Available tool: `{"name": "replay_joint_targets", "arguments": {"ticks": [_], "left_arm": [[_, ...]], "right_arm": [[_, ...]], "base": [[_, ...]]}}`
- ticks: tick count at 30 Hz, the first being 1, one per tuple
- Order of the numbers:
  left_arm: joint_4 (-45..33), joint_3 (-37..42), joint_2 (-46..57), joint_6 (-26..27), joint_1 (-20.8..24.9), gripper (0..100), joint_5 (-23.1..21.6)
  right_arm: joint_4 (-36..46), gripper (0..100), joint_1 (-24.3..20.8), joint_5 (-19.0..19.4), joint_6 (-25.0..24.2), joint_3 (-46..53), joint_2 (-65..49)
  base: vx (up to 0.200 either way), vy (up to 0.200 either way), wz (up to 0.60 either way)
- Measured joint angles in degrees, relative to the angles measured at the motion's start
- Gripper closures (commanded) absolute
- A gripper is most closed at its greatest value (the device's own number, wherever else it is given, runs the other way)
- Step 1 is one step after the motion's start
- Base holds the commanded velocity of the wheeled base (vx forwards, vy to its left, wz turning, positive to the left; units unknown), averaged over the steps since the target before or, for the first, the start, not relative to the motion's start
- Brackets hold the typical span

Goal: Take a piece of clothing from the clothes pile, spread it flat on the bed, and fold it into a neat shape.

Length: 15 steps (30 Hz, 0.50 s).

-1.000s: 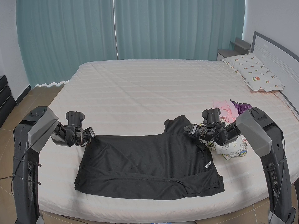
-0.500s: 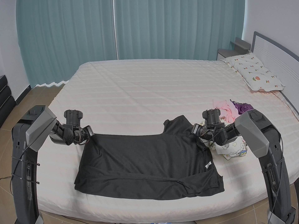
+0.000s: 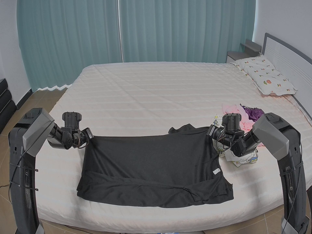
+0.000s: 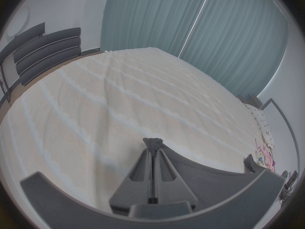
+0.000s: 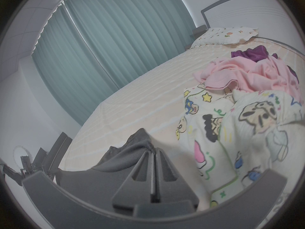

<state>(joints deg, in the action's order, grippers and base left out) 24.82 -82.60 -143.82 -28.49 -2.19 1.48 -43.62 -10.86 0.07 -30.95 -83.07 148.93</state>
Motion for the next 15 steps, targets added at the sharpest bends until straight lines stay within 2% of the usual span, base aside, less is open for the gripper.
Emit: {"name": "replay_joint_targets", "arguments": {"ticks": [5,15], "left_arm": [[1.2,0.2,0.4,-2.2,-0.2,100,0.0],[1.4,2.8,1.5,-2.0,-0.6,100,-0.8]], "right_arm": [[-1.6,100,0.6,0.0,-0.1,0.9,-0.7],[-4.8,100,0.9,0.9,-0.4,4.8,-2.5]], "base": [[0.000,0.000,0.00],[0.000,0.000,0.00]]}}
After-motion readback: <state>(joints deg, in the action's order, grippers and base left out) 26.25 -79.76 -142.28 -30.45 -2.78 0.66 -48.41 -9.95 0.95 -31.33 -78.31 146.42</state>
